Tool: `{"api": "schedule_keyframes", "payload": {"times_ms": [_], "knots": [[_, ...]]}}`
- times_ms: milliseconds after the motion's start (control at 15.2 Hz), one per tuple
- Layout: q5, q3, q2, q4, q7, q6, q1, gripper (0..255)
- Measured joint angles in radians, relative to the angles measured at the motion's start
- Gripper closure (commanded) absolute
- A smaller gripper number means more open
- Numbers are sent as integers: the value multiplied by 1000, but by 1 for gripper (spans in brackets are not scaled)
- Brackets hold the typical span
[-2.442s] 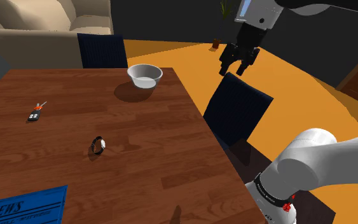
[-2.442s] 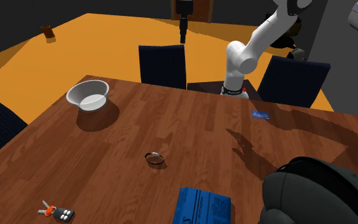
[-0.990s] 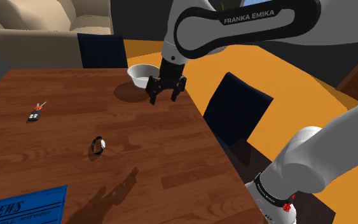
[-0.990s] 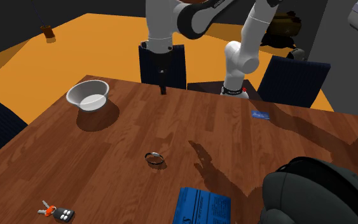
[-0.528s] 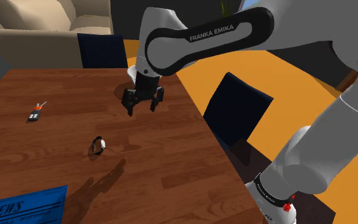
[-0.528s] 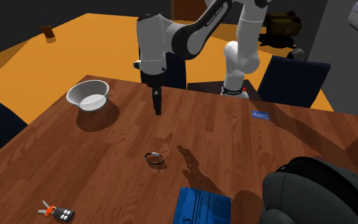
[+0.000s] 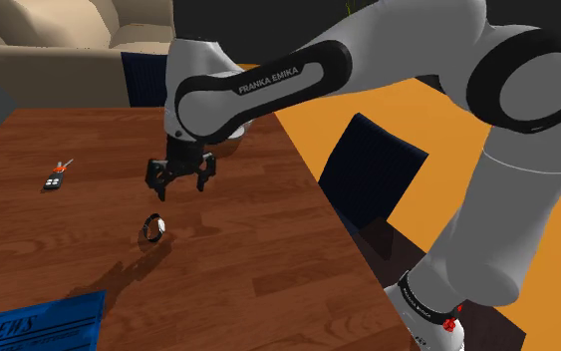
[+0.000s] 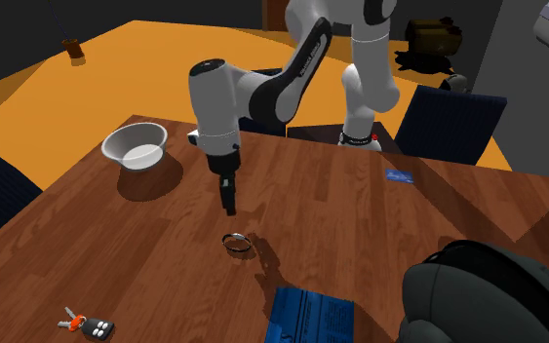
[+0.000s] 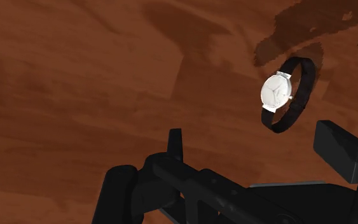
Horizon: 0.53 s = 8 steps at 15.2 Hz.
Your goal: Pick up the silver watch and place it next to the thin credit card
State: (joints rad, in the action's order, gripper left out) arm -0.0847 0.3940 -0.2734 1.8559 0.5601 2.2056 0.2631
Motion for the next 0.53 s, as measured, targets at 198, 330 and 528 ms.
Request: {"api": "schedule_keyframes", "payload": {"times_ms": [198, 330, 528], "knots": [[43, 0, -113, -106, 36, 4, 44, 0], [58, -3, -156, -145, 48, 6, 61, 0], [70, -7, -191, -153, 55, 33, 73, 0]]}}
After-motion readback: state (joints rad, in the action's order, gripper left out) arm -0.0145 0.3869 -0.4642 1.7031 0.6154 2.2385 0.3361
